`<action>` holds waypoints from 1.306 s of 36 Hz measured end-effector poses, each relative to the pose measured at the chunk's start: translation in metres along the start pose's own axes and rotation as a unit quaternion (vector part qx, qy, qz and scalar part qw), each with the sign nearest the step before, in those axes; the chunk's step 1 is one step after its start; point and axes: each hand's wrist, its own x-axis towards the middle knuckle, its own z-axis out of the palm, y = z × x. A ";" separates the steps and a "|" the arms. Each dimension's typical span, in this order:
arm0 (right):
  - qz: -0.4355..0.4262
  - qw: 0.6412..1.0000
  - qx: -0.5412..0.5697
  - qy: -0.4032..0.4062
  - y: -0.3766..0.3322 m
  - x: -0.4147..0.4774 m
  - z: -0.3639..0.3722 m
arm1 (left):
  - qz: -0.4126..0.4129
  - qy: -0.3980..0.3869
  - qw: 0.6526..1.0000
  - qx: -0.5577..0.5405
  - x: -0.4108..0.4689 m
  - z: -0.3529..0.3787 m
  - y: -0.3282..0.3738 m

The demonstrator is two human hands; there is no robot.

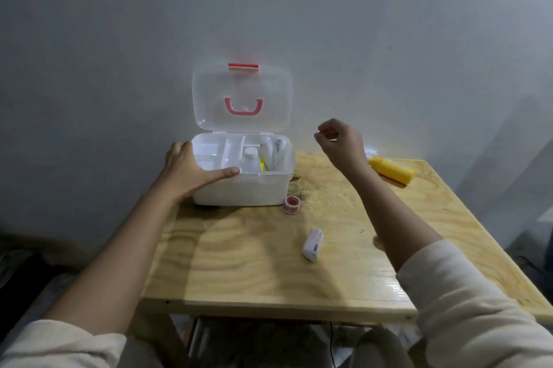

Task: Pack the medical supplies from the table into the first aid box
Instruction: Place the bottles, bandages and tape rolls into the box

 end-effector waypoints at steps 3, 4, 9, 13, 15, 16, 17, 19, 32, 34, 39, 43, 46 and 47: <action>0.072 0.996 -0.047 0.036 0.051 0.008 -0.016 | 0.002 0.004 1.000 0.001 0.002 0.004 -0.001; 0.100 0.992 -0.070 0.032 0.067 0.009 -0.020 | 0.001 0.005 1.000 -0.005 0.002 0.005 -0.002; 0.207 0.951 -0.228 -0.023 0.124 0.006 -0.034 | 0.003 0.011 1.000 -0.018 0.002 0.007 -0.003; 0.180 0.925 -0.334 -0.036 0.137 0.002 -0.035 | 0.002 0.014 0.999 -0.031 -0.002 0.007 0.000; 0.169 0.911 -0.375 -0.036 0.137 0.002 -0.033 | 0.005 0.021 0.999 -0.039 -0.003 0.008 0.001; 0.161 0.904 -0.395 -0.040 0.136 0.002 -0.032 | 0.006 0.024 0.999 -0.042 -0.003 0.008 0.001; 0.152 0.897 -0.413 -0.044 0.134 0.002 -0.031 | 0.007 0.026 0.999 -0.044 -0.004 0.008 0.002; 0.141 0.887 -0.437 -0.049 0.130 0.000 -0.028 | 0.010 0.028 0.999 -0.044 -0.004 0.008 0.002; 0.011 0.982 -0.185 0.017 0.057 -0.008 0.001 | 0.013 0.025 0.997 -0.078 -0.004 0.009 0.001; -0.006 0.994 -0.104 0.038 0.031 -0.007 0.000 | 0.007 0.025 0.996 -0.084 -0.004 0.009 0.002; -0.014 0.997 0.075 0.029 -0.026 -0.003 -0.007 | -0.014 0.014 0.994 -0.103 -0.008 0.006 0.006; -0.048 0.993 0.098 -0.046 -0.045 -0.009 -0.002 | -0.014 0.017 0.992 -0.121 -0.010 0.005 0.007; -0.075 0.990 0.064 -0.102 -0.048 -0.014 0.009 | -0.015 0.012 0.993 -0.116 -0.010 0.004 0.007; -0.081 0.989 0.051 -0.117 -0.048 -0.016 0.013 | -0.015 0.010 0.993 -0.114 -0.010 0.003 0.007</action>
